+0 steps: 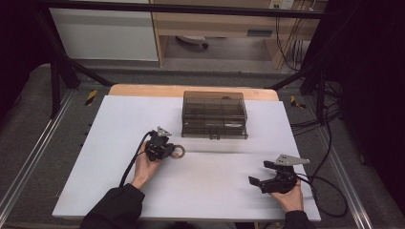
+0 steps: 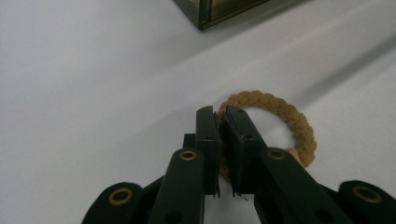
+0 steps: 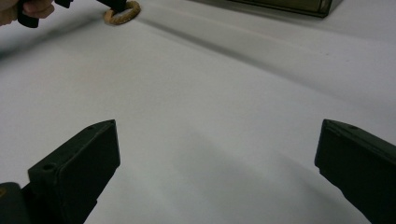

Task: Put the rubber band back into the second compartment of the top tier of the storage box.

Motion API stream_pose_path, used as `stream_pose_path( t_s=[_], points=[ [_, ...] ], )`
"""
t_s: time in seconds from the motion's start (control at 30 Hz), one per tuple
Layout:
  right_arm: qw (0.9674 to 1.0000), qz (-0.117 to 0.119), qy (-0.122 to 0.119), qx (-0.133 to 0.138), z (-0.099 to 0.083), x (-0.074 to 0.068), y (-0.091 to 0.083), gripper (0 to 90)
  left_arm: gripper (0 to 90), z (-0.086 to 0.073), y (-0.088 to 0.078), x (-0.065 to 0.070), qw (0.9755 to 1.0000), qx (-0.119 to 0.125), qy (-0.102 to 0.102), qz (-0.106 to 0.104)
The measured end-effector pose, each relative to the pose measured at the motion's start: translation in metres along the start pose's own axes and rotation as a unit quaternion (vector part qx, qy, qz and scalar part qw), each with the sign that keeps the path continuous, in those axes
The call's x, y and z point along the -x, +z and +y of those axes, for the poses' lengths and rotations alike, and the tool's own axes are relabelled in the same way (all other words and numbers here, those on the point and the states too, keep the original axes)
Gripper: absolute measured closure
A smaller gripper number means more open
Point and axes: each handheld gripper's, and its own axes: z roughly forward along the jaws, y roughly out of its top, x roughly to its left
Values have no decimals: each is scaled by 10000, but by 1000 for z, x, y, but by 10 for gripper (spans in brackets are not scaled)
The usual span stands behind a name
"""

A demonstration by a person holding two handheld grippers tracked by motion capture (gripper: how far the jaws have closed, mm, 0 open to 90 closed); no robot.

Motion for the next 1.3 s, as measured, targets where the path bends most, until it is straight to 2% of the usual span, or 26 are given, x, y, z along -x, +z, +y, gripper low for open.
stream_pose_path(
  t_s=[0.37, 0.7, 0.9, 1.3],
  points=[
    [10000, 5, 5, -2, 0, 0, 0, 7, 843, 0, -1, 0, 10000, 51, 54, -53],
    [10000, 8, 12, -3, 0, 0, 0, 7, 848, 1, -10, -1, 9997, 194, 63, -141],
    [10000, 8, 6, 2, 0, 0, 0, 7, 849, 1, -14, -2, 9997, 186, 42, -159],
    [10000, 9, 23, -9, 0, 0, 0, 7, 849, 0, -24, 3, 9993, 195, 208, -233]
  ],
)
